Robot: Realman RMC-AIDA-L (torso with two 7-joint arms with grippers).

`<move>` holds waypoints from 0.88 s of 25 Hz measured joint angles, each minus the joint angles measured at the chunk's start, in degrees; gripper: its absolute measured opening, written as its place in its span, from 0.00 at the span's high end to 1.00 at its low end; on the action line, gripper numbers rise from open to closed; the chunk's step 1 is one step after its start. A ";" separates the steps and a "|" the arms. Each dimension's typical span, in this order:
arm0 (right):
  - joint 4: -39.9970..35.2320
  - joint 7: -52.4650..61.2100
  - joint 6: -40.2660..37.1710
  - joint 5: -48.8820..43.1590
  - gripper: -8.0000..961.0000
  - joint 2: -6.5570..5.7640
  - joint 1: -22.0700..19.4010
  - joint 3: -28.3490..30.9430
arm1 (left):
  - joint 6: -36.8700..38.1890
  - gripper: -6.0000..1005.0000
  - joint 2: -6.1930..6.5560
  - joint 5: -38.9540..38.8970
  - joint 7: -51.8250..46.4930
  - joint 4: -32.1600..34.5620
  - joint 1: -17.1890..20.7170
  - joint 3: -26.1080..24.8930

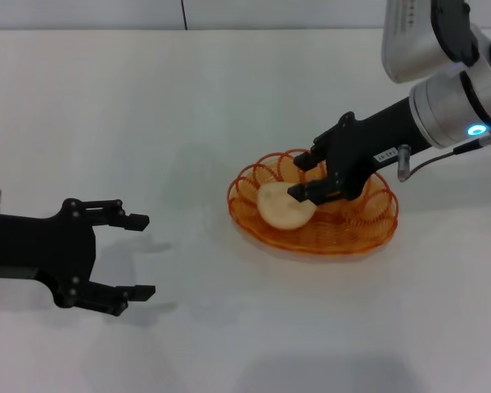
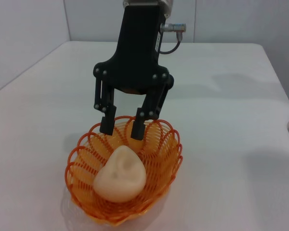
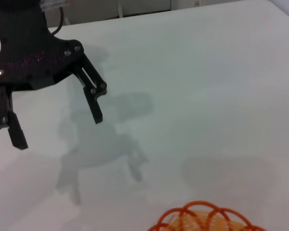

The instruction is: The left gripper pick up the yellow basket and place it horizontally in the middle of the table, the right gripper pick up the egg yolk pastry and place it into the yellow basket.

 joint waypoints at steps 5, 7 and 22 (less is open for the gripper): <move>-0.90 -1.52 -1.84 -0.12 0.54 -0.41 -1.59 1.96 | -0.06 0.12 -0.05 0.00 0.00 -0.22 0.05 -0.01; -1.17 -3.65 -3.91 -0.17 0.44 -0.52 -2.75 4.77 | -0.10 0.12 -0.06 0.00 0.00 -0.26 0.08 -0.05; 2.09 -22.31 -18.88 2.67 0.09 -0.53 -11.61 27.33 | -1.21 0.12 0.08 0.00 0.01 -1.57 -0.40 -0.16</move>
